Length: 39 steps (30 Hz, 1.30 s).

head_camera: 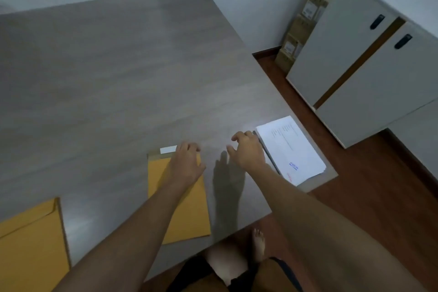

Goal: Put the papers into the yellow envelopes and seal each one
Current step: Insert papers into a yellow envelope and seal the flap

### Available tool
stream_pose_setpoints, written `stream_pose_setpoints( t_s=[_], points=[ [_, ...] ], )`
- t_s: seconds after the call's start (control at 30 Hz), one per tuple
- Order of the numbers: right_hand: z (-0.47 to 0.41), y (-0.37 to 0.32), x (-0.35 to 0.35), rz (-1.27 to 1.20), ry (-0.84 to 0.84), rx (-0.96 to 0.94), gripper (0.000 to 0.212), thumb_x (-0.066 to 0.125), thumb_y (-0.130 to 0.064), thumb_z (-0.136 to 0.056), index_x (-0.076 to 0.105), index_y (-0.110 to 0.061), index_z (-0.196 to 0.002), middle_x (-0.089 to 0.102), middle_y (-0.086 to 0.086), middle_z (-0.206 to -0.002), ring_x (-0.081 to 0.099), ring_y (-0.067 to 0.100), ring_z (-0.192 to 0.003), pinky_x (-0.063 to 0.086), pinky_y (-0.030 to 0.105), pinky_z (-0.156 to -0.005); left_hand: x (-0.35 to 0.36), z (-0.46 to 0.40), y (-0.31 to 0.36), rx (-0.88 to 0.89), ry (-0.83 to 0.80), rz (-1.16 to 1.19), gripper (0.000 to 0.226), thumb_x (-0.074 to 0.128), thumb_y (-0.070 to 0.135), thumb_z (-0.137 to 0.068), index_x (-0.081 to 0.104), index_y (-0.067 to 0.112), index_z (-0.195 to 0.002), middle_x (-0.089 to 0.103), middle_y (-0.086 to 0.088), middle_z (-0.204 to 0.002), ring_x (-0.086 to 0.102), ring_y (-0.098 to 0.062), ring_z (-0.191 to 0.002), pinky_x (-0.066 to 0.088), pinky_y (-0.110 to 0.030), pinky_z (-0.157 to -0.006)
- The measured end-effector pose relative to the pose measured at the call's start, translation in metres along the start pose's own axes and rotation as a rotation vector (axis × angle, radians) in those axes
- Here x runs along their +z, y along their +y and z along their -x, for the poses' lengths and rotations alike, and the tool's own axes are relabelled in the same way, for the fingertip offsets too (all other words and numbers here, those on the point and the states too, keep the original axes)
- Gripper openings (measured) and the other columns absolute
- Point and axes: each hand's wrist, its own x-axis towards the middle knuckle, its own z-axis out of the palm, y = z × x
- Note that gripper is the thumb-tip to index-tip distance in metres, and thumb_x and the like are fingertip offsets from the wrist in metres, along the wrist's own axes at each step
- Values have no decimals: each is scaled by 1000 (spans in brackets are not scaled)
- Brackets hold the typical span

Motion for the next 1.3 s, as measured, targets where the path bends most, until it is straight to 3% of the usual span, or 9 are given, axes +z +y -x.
stream_pose_setpoints(
  t_s=[0.27,0.4,0.53,0.6,0.7,0.9,1.03,1.3],
  points=[
    [-9,121,-60,64,46,174,47,59,-41,-90,52,-16,-129,51,11,-133,45,30,-122,43,42,-99,70,-3,123,-123,-72,198,51,66,31,-82,58,9,-128,52,-11,-122,57,-30,-109,49,-40,-94],
    [-13,176,-76,135,7,211,64,61,-51,-87,46,-13,-136,48,12,-136,44,30,-124,42,43,-100,101,-1,168,-262,-36,265,43,55,41,-78,61,9,-104,49,-8,-110,57,-31,-92,53,-44,-85],
    [-19,211,-78,148,3,206,77,64,-60,-81,45,-10,-137,47,13,-136,43,31,-125,41,44,-100,119,1,197,-382,-17,301,35,51,47,-74,56,19,-93,45,-1,-106,56,-27,-93,52,-45,-85],
    [-21,220,-76,148,-19,190,79,66,-61,-79,46,-10,-136,47,13,-135,43,31,-125,42,43,-99,123,2,209,-425,3,331,31,50,48,-72,54,22,-89,44,1,-104,56,-26,-93,53,-44,-84],
    [-21,227,-70,137,-43,155,76,70,-58,-77,47,-12,-132,48,11,-131,46,28,-120,45,41,-96,127,3,223,-421,10,353,32,57,44,-80,61,24,-105,43,2,-104,57,-24,-97,53,-43,-86],
    [-22,232,-62,31,-48,149,74,77,-50,-74,47,-12,-129,46,9,-128,49,24,-114,50,38,-94,132,-2,241,-546,87,384,42,58,46,-76,62,26,-113,50,3,-114,60,-21,-98,53,-41,-86],
    [-24,233,-62,33,-50,141,72,77,-46,-76,45,-11,-130,44,9,-128,48,24,-116,47,35,-94,133,-10,248,-615,131,464,41,63,29,-86,59,13,-124,50,-3,-127,57,-23,-108,40,-27,-82],
    [-25,233,-64,59,-59,124,74,75,-49,-77,43,-11,-131,44,9,-131,47,24,-117,46,35,-96,135,-16,250,-695,203,498,32,65,22,-87,57,13,-118,54,-2,-126,58,-21,-106,42,-30,-77]
  ],
)
